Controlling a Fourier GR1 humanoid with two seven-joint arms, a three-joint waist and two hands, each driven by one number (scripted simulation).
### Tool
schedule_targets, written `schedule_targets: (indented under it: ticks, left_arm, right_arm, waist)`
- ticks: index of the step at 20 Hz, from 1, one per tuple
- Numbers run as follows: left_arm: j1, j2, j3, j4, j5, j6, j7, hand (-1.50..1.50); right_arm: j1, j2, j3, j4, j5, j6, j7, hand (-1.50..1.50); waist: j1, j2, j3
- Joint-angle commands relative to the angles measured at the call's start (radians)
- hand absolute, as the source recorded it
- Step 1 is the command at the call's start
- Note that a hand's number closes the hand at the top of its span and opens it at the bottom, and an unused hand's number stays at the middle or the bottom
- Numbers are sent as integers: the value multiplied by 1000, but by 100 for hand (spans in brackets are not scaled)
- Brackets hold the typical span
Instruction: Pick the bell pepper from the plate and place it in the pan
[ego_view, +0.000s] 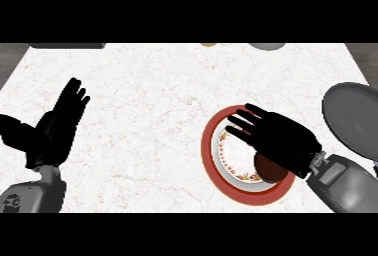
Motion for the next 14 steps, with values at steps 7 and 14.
schedule_targets:
  ticks: [7,14]
  left_arm:
    - [-35,-41,1,13,-18,15,23,0]
    - [-23,-17,39,23,-12,-28,8,0]
  right_arm:
    - [-36,102,-42,175,128,-27,-61,-150]
    - [-15,149,-72,264,225,-97,-103,-150]
  waist:
    - [0,1,0]
    - [0,1,0]
